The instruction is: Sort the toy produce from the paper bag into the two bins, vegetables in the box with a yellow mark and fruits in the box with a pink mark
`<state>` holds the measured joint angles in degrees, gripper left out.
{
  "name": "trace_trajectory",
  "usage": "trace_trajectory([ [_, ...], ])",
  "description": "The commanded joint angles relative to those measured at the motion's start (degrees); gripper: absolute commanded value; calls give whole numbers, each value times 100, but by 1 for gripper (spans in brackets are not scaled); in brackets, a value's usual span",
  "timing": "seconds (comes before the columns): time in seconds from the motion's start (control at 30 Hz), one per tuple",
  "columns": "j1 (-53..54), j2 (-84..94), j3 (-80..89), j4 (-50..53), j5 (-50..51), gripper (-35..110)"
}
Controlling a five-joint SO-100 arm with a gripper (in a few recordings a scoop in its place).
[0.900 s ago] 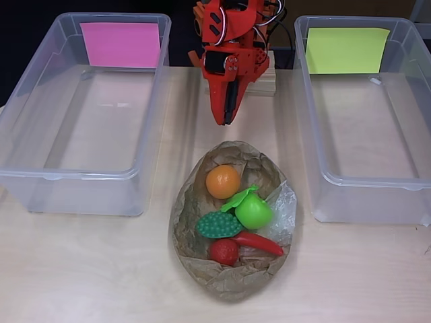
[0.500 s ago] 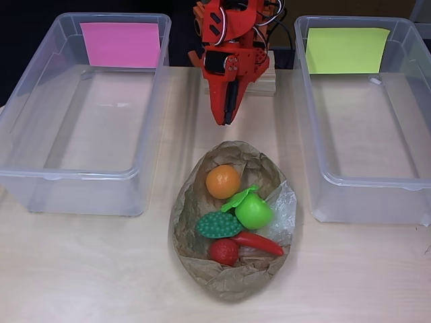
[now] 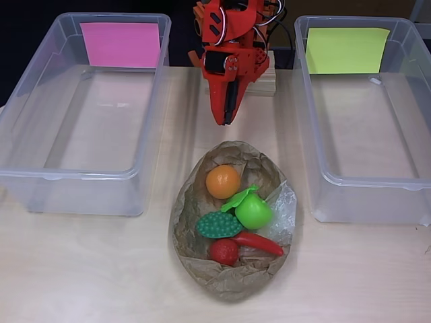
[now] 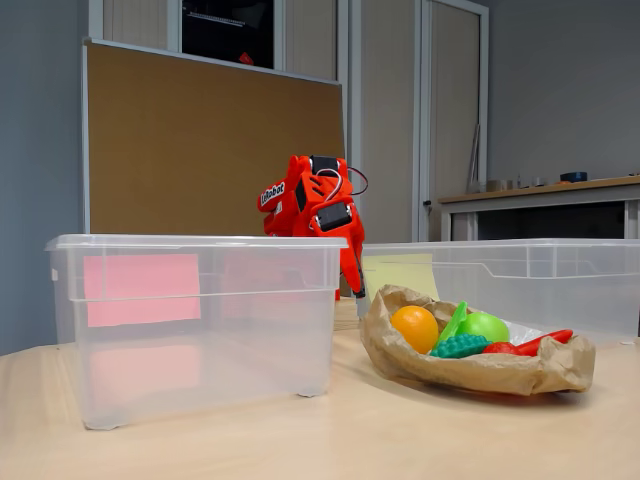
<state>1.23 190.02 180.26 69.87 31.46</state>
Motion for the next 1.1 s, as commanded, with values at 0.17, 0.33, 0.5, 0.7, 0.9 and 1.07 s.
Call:
trace_trajectory([
  [0.17,62,44,-26,97,9,0],
  [0.33,62,44,-26,97,9,0],
  [0.5,62,44,-26,97,9,0],
  [0.7,-431,35,-26,88,0,0],
  [0.9,-1169,-53,-1151,158,-2856,0],
  [1.07,-1450,-1740,-3094,290,-4491,0],
])
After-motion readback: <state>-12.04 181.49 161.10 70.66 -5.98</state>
